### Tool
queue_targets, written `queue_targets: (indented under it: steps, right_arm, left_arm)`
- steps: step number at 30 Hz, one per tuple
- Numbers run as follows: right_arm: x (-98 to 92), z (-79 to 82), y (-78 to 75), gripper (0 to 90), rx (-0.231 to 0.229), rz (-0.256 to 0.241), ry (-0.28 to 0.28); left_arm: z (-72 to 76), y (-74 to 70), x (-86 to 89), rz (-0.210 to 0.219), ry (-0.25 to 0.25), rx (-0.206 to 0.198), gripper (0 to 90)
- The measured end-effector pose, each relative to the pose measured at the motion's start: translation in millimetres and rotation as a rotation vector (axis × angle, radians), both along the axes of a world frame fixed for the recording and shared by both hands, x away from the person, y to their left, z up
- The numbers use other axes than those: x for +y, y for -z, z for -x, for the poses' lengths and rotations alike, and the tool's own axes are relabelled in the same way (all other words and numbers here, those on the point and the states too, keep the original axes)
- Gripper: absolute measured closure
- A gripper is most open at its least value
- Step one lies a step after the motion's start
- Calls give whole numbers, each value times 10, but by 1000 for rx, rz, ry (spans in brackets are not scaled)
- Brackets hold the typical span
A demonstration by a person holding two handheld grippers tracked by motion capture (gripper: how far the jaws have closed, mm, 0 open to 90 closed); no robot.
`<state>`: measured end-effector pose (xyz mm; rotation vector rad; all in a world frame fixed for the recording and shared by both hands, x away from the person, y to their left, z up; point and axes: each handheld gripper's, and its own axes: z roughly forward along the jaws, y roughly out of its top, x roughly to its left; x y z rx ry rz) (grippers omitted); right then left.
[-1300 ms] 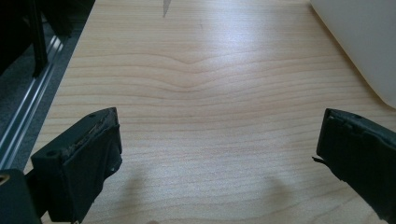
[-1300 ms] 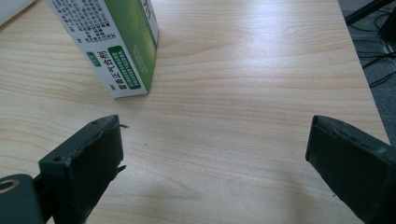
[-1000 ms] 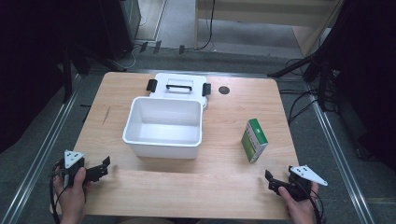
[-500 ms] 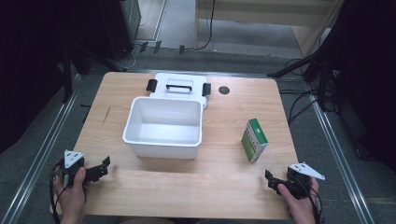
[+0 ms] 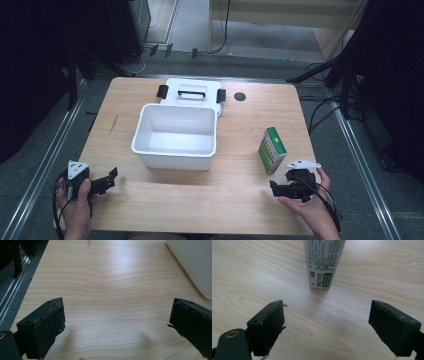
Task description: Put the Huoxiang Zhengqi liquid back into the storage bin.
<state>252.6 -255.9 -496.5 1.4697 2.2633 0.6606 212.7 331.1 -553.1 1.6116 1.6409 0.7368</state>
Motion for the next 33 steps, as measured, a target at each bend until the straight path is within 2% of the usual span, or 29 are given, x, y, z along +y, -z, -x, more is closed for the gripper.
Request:
queue_targets:
  steps: [5,10,13,17,25,33]
  right_arm:
    - [99,-73,-150,128,88,87,-35]
    - [196,-124,-298,128,150,128,-78]
    - [256,-193,-406,132,190,134,-67]
    - [289,-267,-509,139,222,138,-72]
    - [341,-388,-632,151,274,137,-60]
    - [353,-537,-786,205,291,138,-31]
  left_arm:
    - [-3,0,5,2,2,5,10]
    - [-3,1,8,7,5,6,10]
    - [-6,2,7,11,7,8,10]
    - [-8,3,9,14,9,9,10]
    - [-10,3,12,18,12,12,10]
    - [-12,5,13,23,15,12,10]
